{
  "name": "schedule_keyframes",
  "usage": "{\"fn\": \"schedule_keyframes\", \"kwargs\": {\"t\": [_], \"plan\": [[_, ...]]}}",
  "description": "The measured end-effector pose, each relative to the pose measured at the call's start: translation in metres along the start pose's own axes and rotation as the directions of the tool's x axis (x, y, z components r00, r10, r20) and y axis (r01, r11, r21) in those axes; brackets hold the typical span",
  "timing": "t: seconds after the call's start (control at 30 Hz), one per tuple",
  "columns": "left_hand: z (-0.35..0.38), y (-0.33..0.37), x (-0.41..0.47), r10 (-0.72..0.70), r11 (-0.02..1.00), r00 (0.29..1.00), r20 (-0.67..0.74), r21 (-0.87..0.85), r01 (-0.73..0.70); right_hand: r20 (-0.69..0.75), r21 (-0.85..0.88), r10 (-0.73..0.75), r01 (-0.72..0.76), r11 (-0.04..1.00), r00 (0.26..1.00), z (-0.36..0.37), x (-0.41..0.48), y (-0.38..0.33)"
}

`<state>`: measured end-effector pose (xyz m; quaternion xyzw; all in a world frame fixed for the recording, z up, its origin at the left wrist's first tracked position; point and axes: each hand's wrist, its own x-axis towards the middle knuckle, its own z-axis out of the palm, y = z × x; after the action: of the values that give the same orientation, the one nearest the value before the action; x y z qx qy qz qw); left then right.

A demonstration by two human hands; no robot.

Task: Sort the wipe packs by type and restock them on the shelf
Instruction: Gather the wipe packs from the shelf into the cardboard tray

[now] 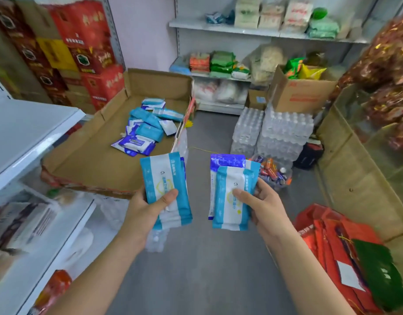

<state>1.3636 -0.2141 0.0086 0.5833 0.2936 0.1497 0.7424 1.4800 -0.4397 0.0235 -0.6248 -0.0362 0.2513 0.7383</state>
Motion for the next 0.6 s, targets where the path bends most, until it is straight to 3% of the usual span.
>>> {"fn": "schedule_keyframes", "kwargs": {"t": [0.6], "plan": [[0.021, 0.045, 0.297, -0.087, 0.983, 0.975, -0.204, -0.178, 0.051, 0.14, -0.134, 0.099, -0.08, 0.988, 0.985, 0.078, 0.331, -0.073]]}}
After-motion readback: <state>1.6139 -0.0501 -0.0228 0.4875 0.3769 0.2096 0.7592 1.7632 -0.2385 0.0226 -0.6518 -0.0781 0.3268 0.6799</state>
